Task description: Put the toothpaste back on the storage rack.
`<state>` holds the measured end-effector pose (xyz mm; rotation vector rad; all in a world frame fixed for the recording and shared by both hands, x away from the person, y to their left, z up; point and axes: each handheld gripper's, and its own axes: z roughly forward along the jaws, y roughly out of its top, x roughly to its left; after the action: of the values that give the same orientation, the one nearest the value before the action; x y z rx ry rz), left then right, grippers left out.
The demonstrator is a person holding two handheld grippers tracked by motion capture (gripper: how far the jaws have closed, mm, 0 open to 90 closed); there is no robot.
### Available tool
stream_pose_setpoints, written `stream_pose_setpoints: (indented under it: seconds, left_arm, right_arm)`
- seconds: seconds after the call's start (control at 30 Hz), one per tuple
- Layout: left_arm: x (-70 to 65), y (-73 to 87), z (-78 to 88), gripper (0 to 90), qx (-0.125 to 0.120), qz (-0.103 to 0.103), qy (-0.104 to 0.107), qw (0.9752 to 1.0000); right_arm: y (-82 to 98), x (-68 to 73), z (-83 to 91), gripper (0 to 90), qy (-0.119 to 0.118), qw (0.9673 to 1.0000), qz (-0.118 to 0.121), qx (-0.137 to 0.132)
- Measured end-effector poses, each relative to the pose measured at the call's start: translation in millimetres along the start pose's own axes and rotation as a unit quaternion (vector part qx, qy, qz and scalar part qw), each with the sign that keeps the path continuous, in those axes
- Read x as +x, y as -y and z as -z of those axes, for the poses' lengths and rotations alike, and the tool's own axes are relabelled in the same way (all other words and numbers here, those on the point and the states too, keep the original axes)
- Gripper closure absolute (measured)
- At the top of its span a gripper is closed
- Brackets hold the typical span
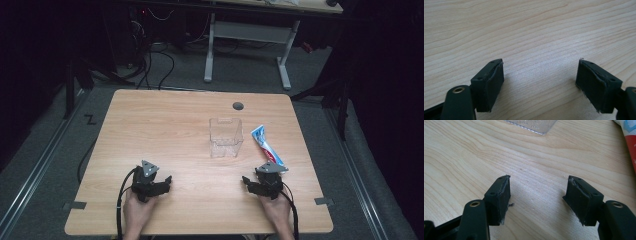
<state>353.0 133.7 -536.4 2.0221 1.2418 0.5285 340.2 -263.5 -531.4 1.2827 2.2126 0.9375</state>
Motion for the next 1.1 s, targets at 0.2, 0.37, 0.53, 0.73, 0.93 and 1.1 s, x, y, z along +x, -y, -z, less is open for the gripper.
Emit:
stream_pose_setpoints:
  seconds: [0.2, 0.37, 0.53, 0.73, 0.93, 1.1]
  left_arm:
    - [-0.1, 0.0, 0.0, 22.7, 0.000, 0.000, 0.000, 1.0000]
    - [0.0, 0.0, 0.0, 22.6, 0.000, 0.000, 0.000, 1.0000]
    - [-0.2, 0.0, -0.1, 22.4, 0.000, 0.000, 0.000, 1.0000]
    - [-0.3, -0.1, -0.1, 21.8, 0.001, -0.001, 0.000, 1.0000]
    - [-0.3, -0.1, -0.1, 21.8, 0.001, -0.001, 0.000, 1.0000]
    - [-0.3, -0.1, -0.1, 21.8, 0.002, -0.001, 0.000, 1.0000]
  right_arm:
    - [0.2, 0.4, 0.2, 34.4, -0.001, 1.0000, 0.000, 0.001]
    - [0.3, 0.6, 0.3, 34.3, 0.000, 1.0000, 0.000, 0.001]
    - [0.4, 0.6, 0.3, 34.1, 0.000, 1.0000, -0.001, 0.001]
    - [0.5, 0.6, 0.5, 33.7, 0.001, 1.0000, 0.000, 0.002]
    - [1.2, 0.9, 1.2, 33.3, 0.004, 1.0000, -0.003, 0.001]
    - [2.0, 0.8, 2.0, 33.4, 0.003, 1.0000, -0.004, 0.001]
